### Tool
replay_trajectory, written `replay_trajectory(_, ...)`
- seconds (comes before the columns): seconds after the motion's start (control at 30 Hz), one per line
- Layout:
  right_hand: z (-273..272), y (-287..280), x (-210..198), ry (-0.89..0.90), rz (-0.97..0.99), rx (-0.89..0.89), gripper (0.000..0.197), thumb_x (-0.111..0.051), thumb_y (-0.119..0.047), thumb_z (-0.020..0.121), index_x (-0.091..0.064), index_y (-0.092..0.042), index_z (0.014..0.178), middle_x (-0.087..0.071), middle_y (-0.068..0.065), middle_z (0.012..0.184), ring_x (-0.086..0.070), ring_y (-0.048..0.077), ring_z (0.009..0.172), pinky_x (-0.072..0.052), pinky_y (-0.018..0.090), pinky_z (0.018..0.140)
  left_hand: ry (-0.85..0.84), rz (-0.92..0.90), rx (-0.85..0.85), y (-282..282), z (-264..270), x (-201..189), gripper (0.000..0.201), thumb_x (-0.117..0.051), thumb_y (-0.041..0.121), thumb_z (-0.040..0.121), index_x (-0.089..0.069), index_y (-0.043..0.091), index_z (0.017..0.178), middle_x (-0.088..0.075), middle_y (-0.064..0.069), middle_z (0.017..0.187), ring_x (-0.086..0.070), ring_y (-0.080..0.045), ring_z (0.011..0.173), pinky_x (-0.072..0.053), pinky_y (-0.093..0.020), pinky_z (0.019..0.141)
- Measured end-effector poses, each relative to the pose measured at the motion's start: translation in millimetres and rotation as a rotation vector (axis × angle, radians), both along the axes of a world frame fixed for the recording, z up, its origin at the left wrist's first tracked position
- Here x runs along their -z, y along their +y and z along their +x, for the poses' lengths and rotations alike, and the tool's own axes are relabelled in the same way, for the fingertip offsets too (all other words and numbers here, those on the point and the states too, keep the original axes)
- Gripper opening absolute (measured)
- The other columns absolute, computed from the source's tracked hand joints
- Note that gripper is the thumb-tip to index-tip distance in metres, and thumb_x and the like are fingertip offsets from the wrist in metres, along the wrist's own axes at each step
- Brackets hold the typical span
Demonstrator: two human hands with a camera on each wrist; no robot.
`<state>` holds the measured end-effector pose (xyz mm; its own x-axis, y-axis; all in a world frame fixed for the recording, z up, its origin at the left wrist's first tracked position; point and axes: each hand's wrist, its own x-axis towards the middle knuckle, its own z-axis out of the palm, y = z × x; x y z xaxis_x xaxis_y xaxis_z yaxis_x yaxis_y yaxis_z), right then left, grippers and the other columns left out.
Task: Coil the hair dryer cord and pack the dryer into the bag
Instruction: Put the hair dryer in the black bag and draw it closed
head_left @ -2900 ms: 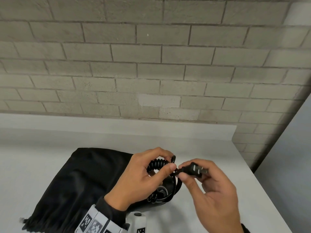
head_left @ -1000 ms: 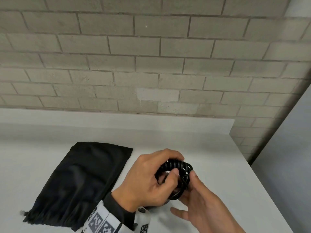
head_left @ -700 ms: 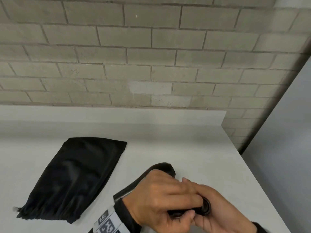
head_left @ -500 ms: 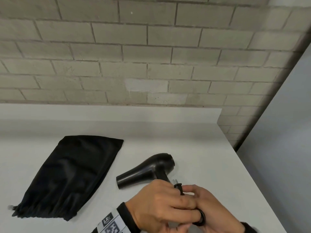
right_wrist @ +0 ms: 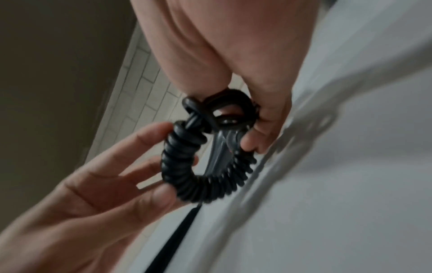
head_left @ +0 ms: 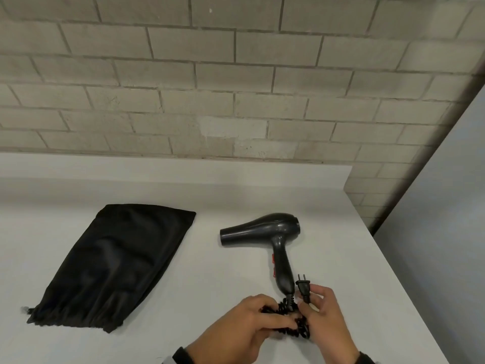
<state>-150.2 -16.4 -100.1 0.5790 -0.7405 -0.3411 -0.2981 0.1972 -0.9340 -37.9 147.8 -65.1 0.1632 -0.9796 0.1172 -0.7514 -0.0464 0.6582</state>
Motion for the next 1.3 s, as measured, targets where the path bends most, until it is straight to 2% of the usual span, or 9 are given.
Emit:
replay_trajectory(0.17,-1.0,-10.2,-1.8,0.196,-0.339,-0.17,0.031,-0.069,-0.008,0.085,-0.054,-0.019,0.11,-0.062,0.0,0.11,-0.065,0.013,0.086,-0.049,0.022,0.073,0.135,0.094,-0.07,-0.1,4.7,10.0,0.039,-0.065,0.014,0.094,-0.066,0.039,0.123,-0.051,0.011,0.112,-0.048,0.008,0.095,-0.04,-0.004,0.089)
replay_trajectory(0.33,-3.1,-18.9,-8.1,0.338,-0.358,-0.25,0.041,-0.071,-0.027,0.085,-0.055,-0.016,0.122,-0.06,-0.001,0.112,-0.064,0.012,0.087,-0.05,0.026,0.081,0.143,0.109,-0.036,-1.3,6.0,7.4,0.034,-0.066,0.023,0.094,-0.064,0.037,0.125,-0.061,0.009,0.118,-0.057,-0.001,0.107,-0.044,-0.018,0.097)
replay_trajectory(0.47,-12.2,-23.4,-14.8,0.371,-0.319,-0.259,0.055,-0.071,-0.033,0.084,-0.052,-0.012,0.131,-0.057,0.003,0.123,-0.064,0.013,0.093,-0.048,0.027,0.087,0.128,0.142,-0.023,7.9,8.4,10.3,0.034,-0.061,0.04,0.094,-0.061,0.038,0.128,-0.063,0.015,0.124,-0.055,0.004,0.112,-0.041,-0.017,0.101)
replay_trajectory(0.67,-22.4,-14.5,-34.6,0.384,-0.469,-0.292,0.042,-0.071,-0.036,0.083,-0.055,-0.025,0.121,-0.055,-0.002,0.119,-0.058,0.013,0.097,-0.043,0.025,0.082,0.087,0.187,-0.166,50.7,20.1,14.3,0.029,-0.056,0.058,0.091,-0.061,0.052,0.119,-0.056,0.035,0.117,-0.051,0.014,0.112,-0.039,-0.013,0.103)
replay_trajectory(0.77,-12.9,8.8,-59.5,0.248,-0.672,-0.325,0.03,-0.069,-0.032,0.084,-0.056,-0.032,0.112,-0.057,-0.011,0.11,-0.055,0.004,0.092,-0.043,0.018,0.076,0.097,0.147,-0.285,85.3,33.0,5.2,0.016,-0.06,0.055,0.09,-0.058,0.058,0.105,-0.062,0.033,0.11,-0.056,0.014,0.105,-0.043,-0.012,0.096)
replay_trajectory(0.93,35.2,77.5,-86.4,0.055,-0.752,-0.678,0.022,-0.061,-0.044,0.088,-0.055,-0.041,0.109,-0.057,-0.024,0.098,-0.052,-0.001,0.094,-0.045,0.013,0.077,0.04,0.14,-0.581,151.6,59.1,-7.0,0.018,-0.07,0.04,0.087,-0.066,0.048,0.102,-0.062,0.037,0.103,-0.059,0.012,0.1,-0.046,-0.009,0.088)
replay_trajectory(1.1,106.3,146.6,-75.3,0.017,-0.79,-0.99,0.023,-0.055,-0.041,0.094,-0.057,-0.027,0.112,-0.06,-0.012,0.105,-0.054,0.004,0.094,-0.046,0.015,0.081,-0.097,0.118,-0.912,220.7,83.4,2.4,0.047,-0.071,-0.001,0.082,-0.068,0.039,0.106,-0.061,0.026,0.11,-0.058,-0.001,0.102,-0.044,-0.018,0.09)
replay_trajectory(1.2,144.5,181.1,-58.5,-0.011,-0.849,-1.065,0.017,-0.057,-0.028,0.093,-0.059,-0.016,0.105,-0.061,0.001,0.105,-0.057,0.015,0.097,-0.051,0.03,0.086,-0.093,0.187,-1.097,249.8,96.6,10.1,0.051,-0.068,-0.004,0.08,-0.061,0.029,0.118,-0.058,0.007,0.123,-0.055,-0.012,0.097,-0.044,-0.028,0.09)
replay_trajectory(1.3,170.3,208.5,-43.7,0.017,-0.887,-1.109,0.026,-0.06,-0.024,0.091,-0.054,-0.015,0.114,-0.054,0.005,0.117,-0.053,0.024,0.107,-0.05,0.037,0.091,-0.043,0.228,-1.193,266.6,108.1,22.4,0.054,-0.069,0.002,0.084,-0.053,0.019,0.132,-0.054,-0.005,0.131,-0.054,-0.023,0.117,-0.039,-0.031,0.102)
